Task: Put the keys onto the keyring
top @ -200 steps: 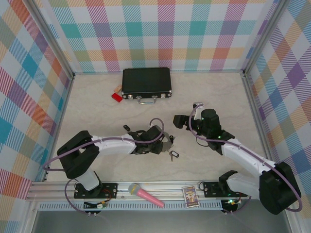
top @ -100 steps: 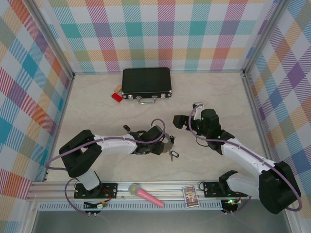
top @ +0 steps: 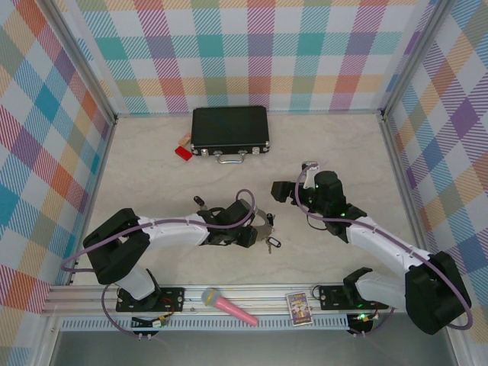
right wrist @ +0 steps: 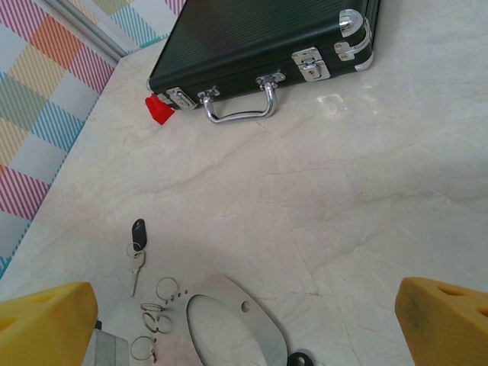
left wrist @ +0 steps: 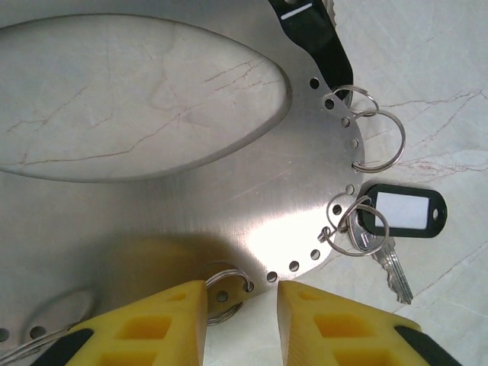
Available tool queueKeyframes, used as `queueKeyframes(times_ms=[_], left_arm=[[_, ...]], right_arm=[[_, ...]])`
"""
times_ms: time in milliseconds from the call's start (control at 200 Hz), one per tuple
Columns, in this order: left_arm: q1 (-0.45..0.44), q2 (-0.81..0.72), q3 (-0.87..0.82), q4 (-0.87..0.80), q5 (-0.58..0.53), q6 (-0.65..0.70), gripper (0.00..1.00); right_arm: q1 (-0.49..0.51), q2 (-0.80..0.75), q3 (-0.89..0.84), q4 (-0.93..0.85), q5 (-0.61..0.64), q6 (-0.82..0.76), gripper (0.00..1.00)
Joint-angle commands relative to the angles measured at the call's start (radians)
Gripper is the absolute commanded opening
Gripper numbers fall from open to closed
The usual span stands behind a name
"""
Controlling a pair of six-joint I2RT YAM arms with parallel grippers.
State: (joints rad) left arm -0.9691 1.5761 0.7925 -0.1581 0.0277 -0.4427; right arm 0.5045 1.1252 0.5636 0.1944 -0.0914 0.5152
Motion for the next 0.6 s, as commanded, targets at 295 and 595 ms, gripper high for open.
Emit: queueKeyframes(times_ms=[295,595], left_arm=[[-0.013,-0.04,0.005,-0.04,-0.11,0.048,0.35],[-0.014,0.085,0.059,-0.046,-0.044,0.07,0.36]], right_arm=[[0.006,0.012,0.003,0.035,-0.019,-0.007,0.99],[0.006,0.02,0.002,0.035,-0.021,-0.01,0.99]])
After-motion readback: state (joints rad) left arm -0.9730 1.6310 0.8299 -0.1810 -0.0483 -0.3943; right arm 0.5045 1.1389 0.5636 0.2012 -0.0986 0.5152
